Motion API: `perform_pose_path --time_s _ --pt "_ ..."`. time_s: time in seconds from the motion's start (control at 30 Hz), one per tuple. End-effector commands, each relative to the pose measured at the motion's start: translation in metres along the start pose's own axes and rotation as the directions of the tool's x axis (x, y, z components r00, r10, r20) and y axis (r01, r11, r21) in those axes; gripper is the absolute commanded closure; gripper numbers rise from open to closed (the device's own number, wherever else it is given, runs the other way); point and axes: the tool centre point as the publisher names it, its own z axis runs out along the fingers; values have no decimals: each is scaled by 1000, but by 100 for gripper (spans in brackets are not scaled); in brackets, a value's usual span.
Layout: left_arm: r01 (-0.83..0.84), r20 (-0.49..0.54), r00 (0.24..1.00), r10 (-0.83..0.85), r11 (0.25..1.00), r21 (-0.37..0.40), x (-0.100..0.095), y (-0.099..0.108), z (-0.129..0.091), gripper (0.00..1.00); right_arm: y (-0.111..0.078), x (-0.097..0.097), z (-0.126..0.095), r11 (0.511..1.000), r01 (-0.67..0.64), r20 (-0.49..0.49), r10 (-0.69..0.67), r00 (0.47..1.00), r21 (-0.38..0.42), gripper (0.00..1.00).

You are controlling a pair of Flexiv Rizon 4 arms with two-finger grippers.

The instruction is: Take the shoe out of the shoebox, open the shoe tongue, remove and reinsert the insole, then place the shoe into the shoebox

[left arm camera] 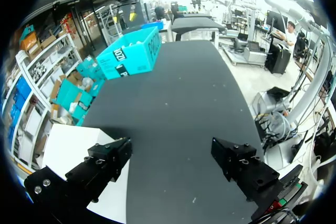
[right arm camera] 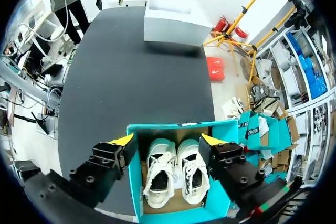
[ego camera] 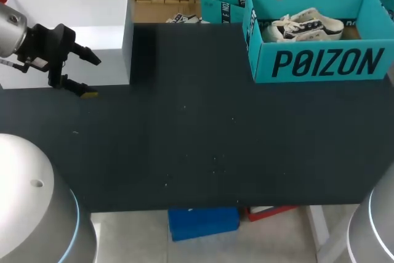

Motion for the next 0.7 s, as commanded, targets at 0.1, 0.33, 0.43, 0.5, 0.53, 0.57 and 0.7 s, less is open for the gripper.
perform_pose_path --time_s 0.1,0.33,0.43,0.5,0.53,0.57,0.7 --pt "-2 3 1000 2 1000 0 1 1 1 0 6 84 -3 999 14 200 -4 980 -48 0" --pt "-2 3 1000 2 1000 0 1 1 1 0 16 137 9 984 24 224 15 974 -174 0" --pt "-2 3 1000 2 1000 0 1 1 1 0 25 154 13 977 16 242 37 970 -211 0" --pt "-2 3 1000 2 1000 0 1 1 1 0 33 164 17 977 17 242 36 970 -213 0" --pt "-2 3 1000 2 1000 0 1 1 1 0 38 167 19 973 24 251 36 967 -230 0" --pt "-2 3 1000 2 1000 0 1 1 1 0 43 171 22 970 39 259 25 966 -242 0" --pt "-2 3 1000 2 1000 0 1 1 1 0 62 187 39 955 71 257 6 966 -289 0"
